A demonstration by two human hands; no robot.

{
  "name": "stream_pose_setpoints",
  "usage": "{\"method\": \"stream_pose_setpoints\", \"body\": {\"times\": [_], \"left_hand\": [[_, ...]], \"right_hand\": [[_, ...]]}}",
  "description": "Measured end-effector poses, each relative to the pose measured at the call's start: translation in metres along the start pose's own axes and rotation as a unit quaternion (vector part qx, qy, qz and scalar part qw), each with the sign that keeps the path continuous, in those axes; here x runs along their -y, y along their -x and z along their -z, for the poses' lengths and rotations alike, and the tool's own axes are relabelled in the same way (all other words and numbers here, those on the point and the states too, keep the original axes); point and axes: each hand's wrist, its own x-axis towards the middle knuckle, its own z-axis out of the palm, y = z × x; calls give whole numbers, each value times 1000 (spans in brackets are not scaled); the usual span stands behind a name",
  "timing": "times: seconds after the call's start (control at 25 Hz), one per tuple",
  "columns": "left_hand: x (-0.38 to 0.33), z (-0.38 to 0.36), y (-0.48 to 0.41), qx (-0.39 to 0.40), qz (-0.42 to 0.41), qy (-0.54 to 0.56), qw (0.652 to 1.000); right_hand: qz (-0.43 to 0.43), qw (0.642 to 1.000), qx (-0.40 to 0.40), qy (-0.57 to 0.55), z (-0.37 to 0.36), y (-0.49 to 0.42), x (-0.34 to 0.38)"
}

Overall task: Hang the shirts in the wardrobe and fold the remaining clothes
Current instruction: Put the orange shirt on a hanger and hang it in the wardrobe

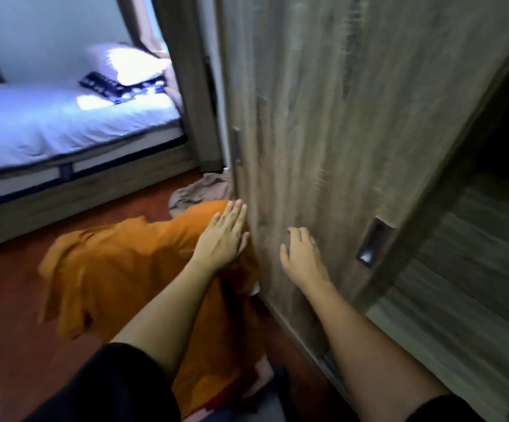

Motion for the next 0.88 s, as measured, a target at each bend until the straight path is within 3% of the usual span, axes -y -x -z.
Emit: {"method": "stream_pose_setpoints", "body": {"times": [0.16, 0.32, 0.48, 0.56, 0.68, 0.76, 0.88], "left_hand": [[59, -1, 52, 5, 70, -17, 997], [130, -3, 76, 8, 163, 1, 987], [193, -6, 70, -15, 274, 37, 961], [218, -10, 63, -36, 359, 100, 927], [247, -25, 57, 10, 440, 102, 892], [251, -30, 56, 27, 451, 88, 888], [250, -27, 54, -29, 473, 117, 873]], "right_hand": [[73, 997, 21, -33, -29, -23, 62], [128, 990, 61, 13, -53, -64, 119], [83, 992, 79, 55, -70, -108, 148], [21, 992, 96, 81, -73, -127, 152], [-44, 981, 137, 133, -77, -138, 151], [-37, 978, 121, 164, -79, -137, 151], [18, 990, 42, 137, -76, -139, 151]]}}
